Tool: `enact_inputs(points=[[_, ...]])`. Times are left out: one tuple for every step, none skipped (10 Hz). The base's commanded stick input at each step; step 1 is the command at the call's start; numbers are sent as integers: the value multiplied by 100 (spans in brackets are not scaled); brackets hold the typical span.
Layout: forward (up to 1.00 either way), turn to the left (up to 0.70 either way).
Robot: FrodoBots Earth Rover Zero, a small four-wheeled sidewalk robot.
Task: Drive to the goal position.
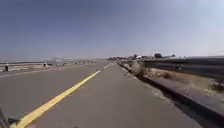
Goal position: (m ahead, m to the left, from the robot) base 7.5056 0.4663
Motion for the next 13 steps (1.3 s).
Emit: enact_inputs(points=[[50,0],[50,0],[50,0],[50,0],[50,0],[50,0],[50,0],[50,0],[50,0],[50,0],[50,0],[50,0],[50,0]])
